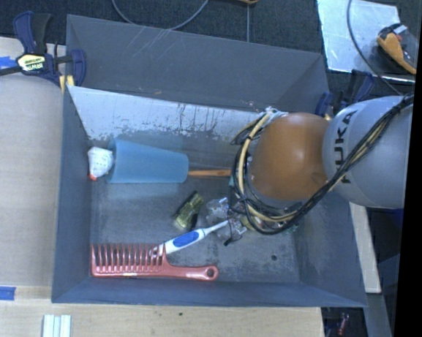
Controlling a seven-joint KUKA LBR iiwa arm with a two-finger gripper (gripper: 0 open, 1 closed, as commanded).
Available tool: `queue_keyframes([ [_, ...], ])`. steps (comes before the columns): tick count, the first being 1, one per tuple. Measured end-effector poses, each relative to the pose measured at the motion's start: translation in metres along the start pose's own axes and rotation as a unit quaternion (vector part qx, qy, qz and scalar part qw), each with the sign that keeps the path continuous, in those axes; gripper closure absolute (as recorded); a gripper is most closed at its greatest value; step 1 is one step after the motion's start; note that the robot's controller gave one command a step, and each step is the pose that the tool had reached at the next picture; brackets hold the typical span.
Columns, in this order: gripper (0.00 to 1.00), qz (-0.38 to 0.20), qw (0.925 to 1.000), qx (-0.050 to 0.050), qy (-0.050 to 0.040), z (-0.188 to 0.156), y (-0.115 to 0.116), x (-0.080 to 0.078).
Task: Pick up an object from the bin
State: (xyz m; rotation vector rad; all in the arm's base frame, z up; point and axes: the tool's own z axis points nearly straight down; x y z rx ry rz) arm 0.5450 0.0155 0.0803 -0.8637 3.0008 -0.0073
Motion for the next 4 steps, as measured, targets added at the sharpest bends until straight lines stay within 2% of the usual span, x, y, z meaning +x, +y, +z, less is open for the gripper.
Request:
queue_keyframes([
  [3, 1.0, 0.002, 1.0, 0.002, -0.005, -0.026, -0.001, -0.002],
  [4, 1.0, 0.002, 1.0, 0.001, -0.0025, -0.044, 0.0, -0.001],
])
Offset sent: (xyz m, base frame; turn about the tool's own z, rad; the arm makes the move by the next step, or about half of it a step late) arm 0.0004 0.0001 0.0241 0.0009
